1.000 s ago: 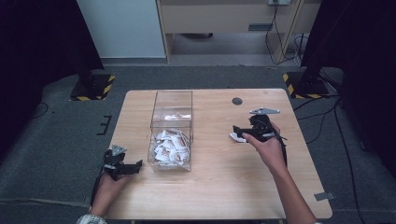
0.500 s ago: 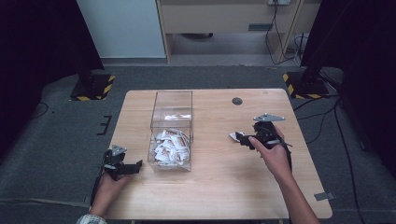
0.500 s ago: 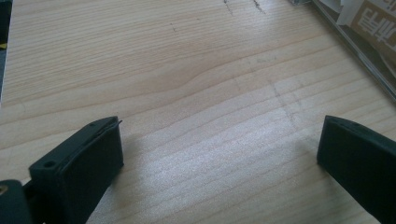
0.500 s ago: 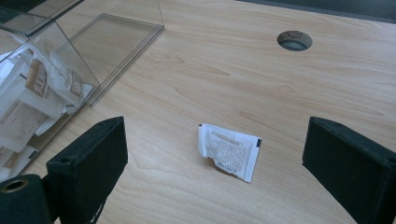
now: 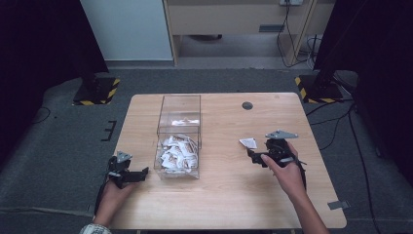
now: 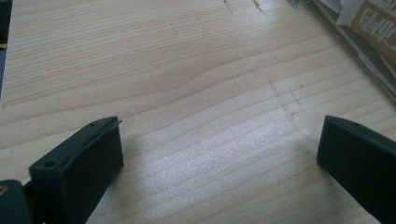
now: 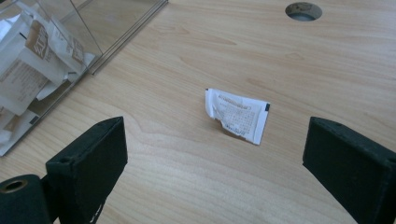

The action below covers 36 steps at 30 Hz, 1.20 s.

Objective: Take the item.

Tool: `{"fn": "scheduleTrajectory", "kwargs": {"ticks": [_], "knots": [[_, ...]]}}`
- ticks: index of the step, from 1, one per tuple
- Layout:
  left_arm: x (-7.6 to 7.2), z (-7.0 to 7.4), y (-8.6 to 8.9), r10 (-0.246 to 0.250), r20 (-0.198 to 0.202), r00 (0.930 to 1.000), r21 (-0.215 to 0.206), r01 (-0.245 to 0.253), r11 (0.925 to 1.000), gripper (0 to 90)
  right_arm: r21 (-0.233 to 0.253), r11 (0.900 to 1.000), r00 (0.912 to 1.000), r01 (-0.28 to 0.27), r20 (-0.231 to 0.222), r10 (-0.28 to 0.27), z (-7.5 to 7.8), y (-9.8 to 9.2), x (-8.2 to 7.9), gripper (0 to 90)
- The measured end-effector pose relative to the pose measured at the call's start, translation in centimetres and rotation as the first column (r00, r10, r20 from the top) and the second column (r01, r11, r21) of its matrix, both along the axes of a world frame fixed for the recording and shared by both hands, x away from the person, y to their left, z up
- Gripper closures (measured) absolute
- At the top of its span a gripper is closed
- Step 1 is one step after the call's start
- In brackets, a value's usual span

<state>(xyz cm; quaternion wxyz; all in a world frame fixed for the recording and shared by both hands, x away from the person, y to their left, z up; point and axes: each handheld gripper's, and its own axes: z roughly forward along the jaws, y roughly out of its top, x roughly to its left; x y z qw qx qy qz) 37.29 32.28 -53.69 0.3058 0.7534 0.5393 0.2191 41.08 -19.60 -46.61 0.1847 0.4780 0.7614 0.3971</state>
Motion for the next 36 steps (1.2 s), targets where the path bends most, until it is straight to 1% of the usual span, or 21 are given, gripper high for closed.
{"fn": "scheduleTrajectory", "kwargs": {"ticks": [5, 7, 10, 12, 14, 18, 22, 24, 30, 33, 36], "knots": [[0.0, 0.0, 0.0, 0.000, 0.000, 1.0000, 0.000, 0.000, 1.0000, 0.0, -0.007, 1.000, 0.9999, -0.008, -0.009, 0.008, -1.0, -0.2, -0.7, 6.8], [0.0, 0.0, 0.0, 0.000, 0.000, 1.0000, 0.000, 0.000, 1.0000, 0.0, 0.001, 1.000, 0.9998, -0.004, -0.020, 0.004, -1.4, -0.2, -1.0, 6.8], [0.0, 0.0, 0.0, 0.000, 0.000, 1.0000, 0.000, 0.000, 1.0000, 0.0, -0.006, 1.000, 0.9995, -0.005, -0.033, 0.005, -2.1, -0.3, -1.5, 6.8], [0.0, 0.0, 0.0, 0.000, 0.000, 1.0000, 0.000, 0.000, 1.0000, 0.0, -0.012, 1.000, 0.9995, -0.011, -0.031, 0.011, -2.6, -0.4, -1.9, 6.7], [0.0, 0.0, 0.0, 0.000, 0.000, 1.0000, 0.000, 0.000, 1.0000, 0.0, -0.013, 1.000, 0.9991, -0.020, -0.039, 0.019, -3.0, -0.4, -2.3, 6.6], [0.0, 0.0, 0.0, 0.000, 0.000, 1.0000, 0.000, 0.000, 1.0000, 0.0, -0.022, 0.999, 0.9986, -0.027, -0.047, 0.026, -3.6, -0.4, -2.9, 6.5], [0.0, 0.0, 0.0, 0.000, 0.000, 1.0000, 0.000, 0.000, 1.0000, 0.0, -0.029, 0.999, 0.9975, -0.031, -0.065, 0.029, -4.2, -0.4, -3.3, 6.4], [0.0, 0.0, 0.0, 0.000, 0.000, 1.0000, 0.000, 0.000, 1.0000, 0.0, -0.046, 0.998, 0.9968, -0.034, -0.074, 0.031, -4.4, -0.3, -3.4, 6.4], [0.0, 0.0, 0.0, 0.000, 0.000, 1.0000, 0.000, 0.000, 1.0000, 0.0, -0.057, 0.997, 0.9947, -0.055, -0.089, 0.050, -4.9, 0.5, -3.8, 6.3], [0.0, 0.0, 0.0, 0.000, 0.000, 1.0000, 0.000, 0.000, 1.0000, 0.0, -0.058, 0.996, 0.9929, -0.073, -0.098, 0.067, -5.2, 1.4, -3.9, 6.1], [0.0, 0.0, 0.0, 0.000, 0.000, 1.0000, 0.000, 0.000, 1.0000, 0.0, -0.073, 0.993, 0.9907, -0.092, -0.107, 0.083, -5.5, 2.3, -4.0, 6.0]]}}
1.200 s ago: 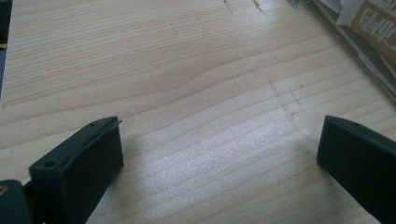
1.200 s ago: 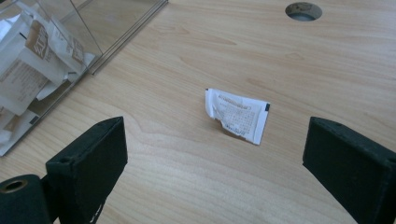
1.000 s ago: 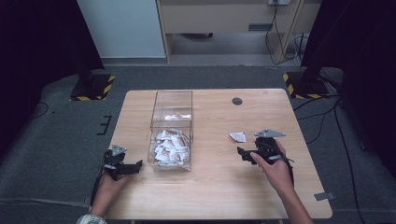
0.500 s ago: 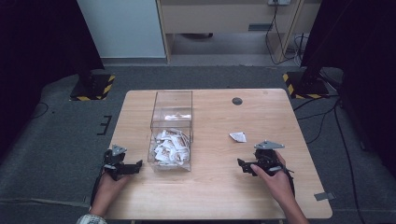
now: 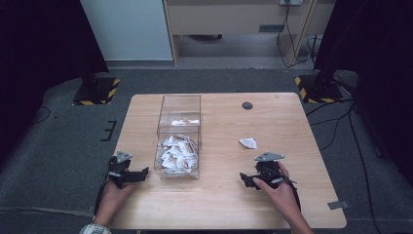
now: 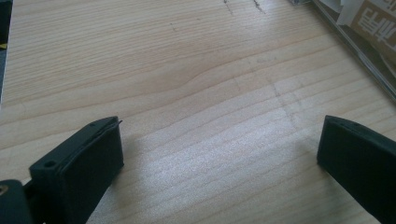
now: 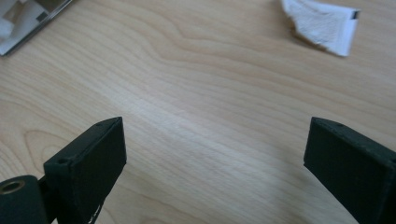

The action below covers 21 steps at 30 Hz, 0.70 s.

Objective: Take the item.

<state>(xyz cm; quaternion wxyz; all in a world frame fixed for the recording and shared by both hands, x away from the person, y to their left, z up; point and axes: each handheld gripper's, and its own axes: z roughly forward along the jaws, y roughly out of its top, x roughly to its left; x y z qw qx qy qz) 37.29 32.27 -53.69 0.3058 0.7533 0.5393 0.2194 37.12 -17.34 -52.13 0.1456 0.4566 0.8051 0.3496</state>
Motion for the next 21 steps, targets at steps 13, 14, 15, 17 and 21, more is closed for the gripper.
{"fn": "scheduleTrajectory", "kwargs": {"ticks": [13, 14, 15, 17, 21], "knots": [[0.0, 0.0, 0.0, 0.000, 0.000, 1.0000, 0.000, 0.000, 1.0000, 0.0, -0.034, 0.999, 0.9999, 0.006, -0.008, -0.006, -1.2, 1.8, 0.1, 4.2], [0.0, 0.0, 0.0, 0.000, 0.000, 1.0000, 0.000, 0.000, 1.0000, 0.0, -0.040, 0.999, 1.0000, 0.007, -0.002, -0.008, -1.2, 1.8, 0.1, 4.2], [0.0, 0.0, 0.0, 0.000, 0.000, 1.0000, 0.000, 0.000, 1.0000, 0.0, -0.049, 0.999, 0.9999, 0.011, 0.005, -0.011, -1.3, 1.9, 0.1, 3.8], [0.0, 0.0, 0.0, 0.000, 0.000, 1.0000, 0.000, 0.000, 1.0000, 0.0, -0.070, 0.998, 0.9996, 0.008, 0.028, -0.006, -1.5, 2.1, -0.1, 2.1], [0.0, 0.0, 0.0, 0.000, 0.001, 1.0000, -0.001, 0.000, 1.0000, 0.0, -0.063, 0.998, 0.9988, 0.022, 0.046, -0.019, -1.8, 2.3, -0.4, 0.6]]}}
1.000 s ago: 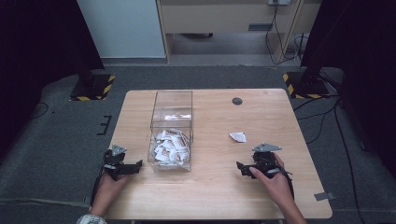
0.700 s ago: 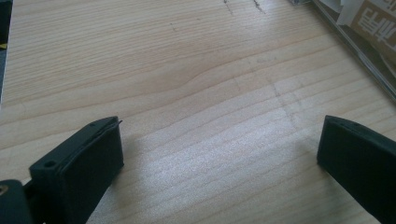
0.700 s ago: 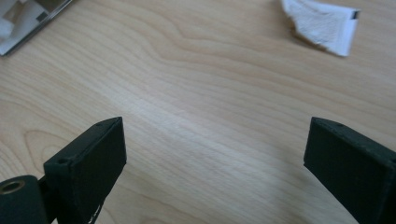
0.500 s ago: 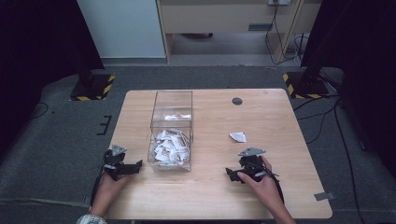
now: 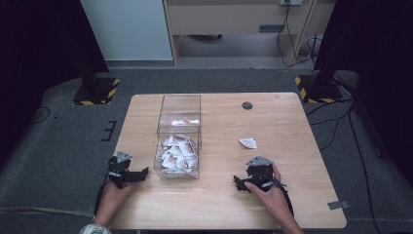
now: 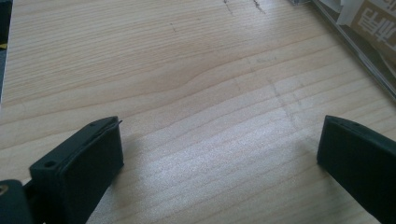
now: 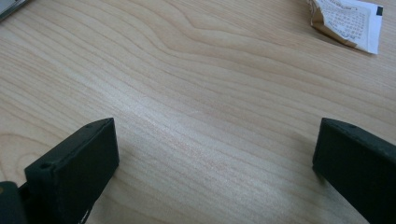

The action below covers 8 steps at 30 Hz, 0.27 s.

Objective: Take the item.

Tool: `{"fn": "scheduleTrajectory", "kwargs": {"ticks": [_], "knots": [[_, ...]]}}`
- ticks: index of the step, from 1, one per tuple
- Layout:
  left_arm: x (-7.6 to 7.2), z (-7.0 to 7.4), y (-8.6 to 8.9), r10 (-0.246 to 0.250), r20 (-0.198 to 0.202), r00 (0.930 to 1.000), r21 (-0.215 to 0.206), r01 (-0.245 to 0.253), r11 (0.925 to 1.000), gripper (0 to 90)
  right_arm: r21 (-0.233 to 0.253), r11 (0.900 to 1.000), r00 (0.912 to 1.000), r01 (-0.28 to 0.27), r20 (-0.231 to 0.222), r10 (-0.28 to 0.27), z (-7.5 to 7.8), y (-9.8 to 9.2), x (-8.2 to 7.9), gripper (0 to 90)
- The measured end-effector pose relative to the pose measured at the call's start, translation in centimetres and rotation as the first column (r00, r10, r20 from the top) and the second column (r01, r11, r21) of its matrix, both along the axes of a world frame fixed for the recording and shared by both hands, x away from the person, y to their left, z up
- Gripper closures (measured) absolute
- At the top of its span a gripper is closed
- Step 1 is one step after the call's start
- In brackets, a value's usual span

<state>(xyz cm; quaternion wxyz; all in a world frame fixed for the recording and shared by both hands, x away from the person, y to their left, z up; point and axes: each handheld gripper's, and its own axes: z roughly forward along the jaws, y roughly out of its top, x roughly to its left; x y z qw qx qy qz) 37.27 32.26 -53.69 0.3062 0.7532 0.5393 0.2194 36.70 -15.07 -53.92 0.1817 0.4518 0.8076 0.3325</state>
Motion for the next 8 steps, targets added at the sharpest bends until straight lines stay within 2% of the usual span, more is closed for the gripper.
{"fn": "scheduleTrajectory", "kwargs": {"ticks": [4, 8], "knots": [[-0.08, 0.01, -0.01, -0.007, -0.001, 1.0000, 0.001, 0.007, 1.0000, 0.0, 0.002, 1.000, 0.9998, -0.018, 0.003, 0.018, 0.00, -0.46, -0.67, 0.7], [-0.06, 0.01, 0.00, -0.008, -0.002, 1.0000, 0.001, 0.008, 1.0000, 0.0, 0.003, 1.000, 0.9999, -0.015, 0.000, 0.015, 0.00, -0.63, -0.61, 0.4]]}}
